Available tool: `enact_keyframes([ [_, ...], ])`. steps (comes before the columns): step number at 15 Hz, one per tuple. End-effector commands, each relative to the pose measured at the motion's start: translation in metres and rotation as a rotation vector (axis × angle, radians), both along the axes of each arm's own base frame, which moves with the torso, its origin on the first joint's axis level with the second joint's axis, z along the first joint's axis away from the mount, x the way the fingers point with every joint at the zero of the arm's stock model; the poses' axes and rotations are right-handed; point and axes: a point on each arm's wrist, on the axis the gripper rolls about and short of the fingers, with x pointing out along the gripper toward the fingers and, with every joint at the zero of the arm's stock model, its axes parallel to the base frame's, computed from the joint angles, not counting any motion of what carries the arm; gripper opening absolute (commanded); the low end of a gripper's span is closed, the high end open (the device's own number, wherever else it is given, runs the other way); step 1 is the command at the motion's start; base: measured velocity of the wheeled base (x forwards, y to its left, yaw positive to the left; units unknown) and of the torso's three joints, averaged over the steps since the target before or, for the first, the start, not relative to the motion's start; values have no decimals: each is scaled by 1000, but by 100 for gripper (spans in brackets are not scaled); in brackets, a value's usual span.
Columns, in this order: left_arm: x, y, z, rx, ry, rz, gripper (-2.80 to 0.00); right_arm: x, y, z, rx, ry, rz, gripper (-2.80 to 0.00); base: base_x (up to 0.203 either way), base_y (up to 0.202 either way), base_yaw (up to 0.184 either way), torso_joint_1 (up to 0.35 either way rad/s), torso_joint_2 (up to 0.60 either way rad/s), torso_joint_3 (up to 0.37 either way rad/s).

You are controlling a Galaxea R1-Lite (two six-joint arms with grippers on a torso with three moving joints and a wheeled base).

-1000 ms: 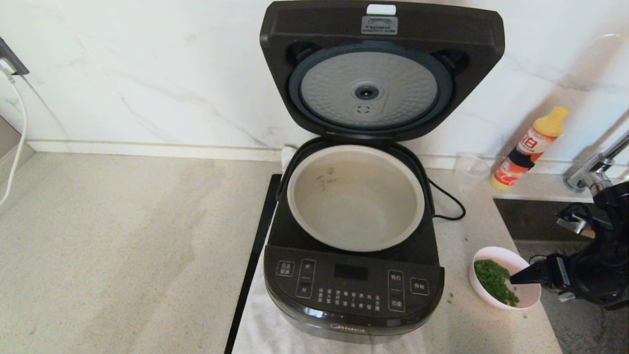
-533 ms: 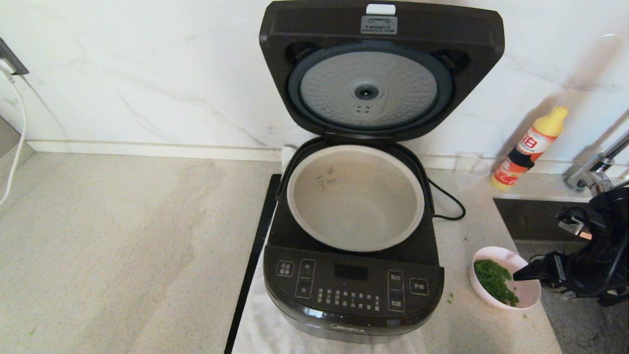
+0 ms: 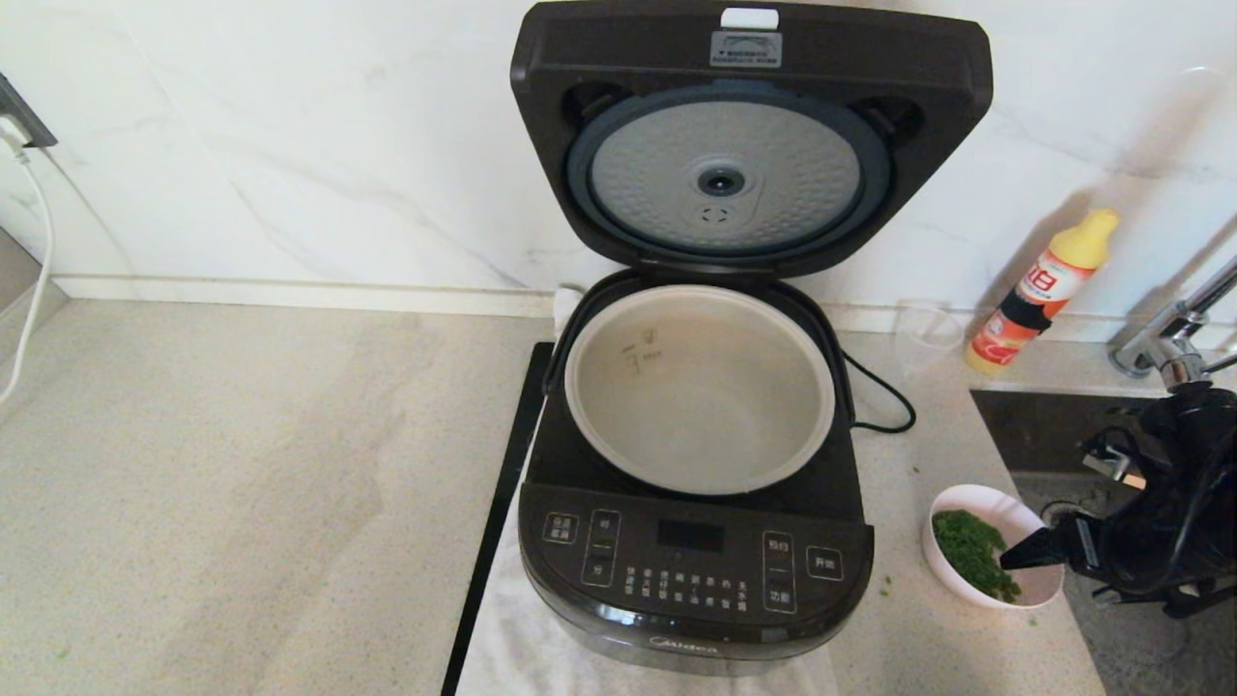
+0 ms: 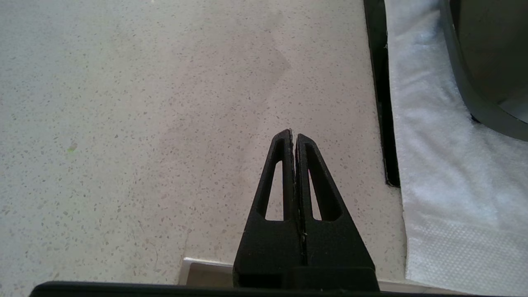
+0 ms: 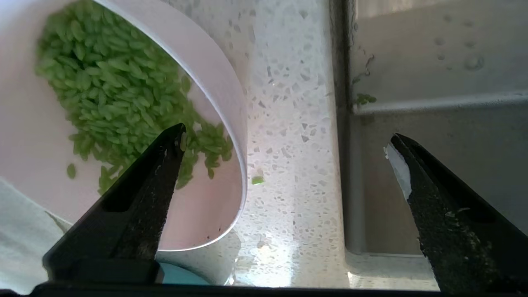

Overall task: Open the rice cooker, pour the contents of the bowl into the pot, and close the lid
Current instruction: Fill a bowl with water from the tap

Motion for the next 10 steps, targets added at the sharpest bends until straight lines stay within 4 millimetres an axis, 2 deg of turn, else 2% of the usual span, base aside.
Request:
enact_keyframes([
  [1, 0, 0, 0, 0, -3, 0, -280, 0, 1, 0, 3, 4, 3, -280, 0, 0, 0, 0, 0, 0],
  [8, 0, 0, 0, 0, -3, 0, -280, 0, 30, 17, 17, -41, 47, -280, 0, 0, 0, 0, 0, 0],
  [10, 0, 0, 0, 0, -3, 0, -280, 0, 37, 14, 25, -27, 66, -280, 0, 0, 0, 0, 0, 0],
])
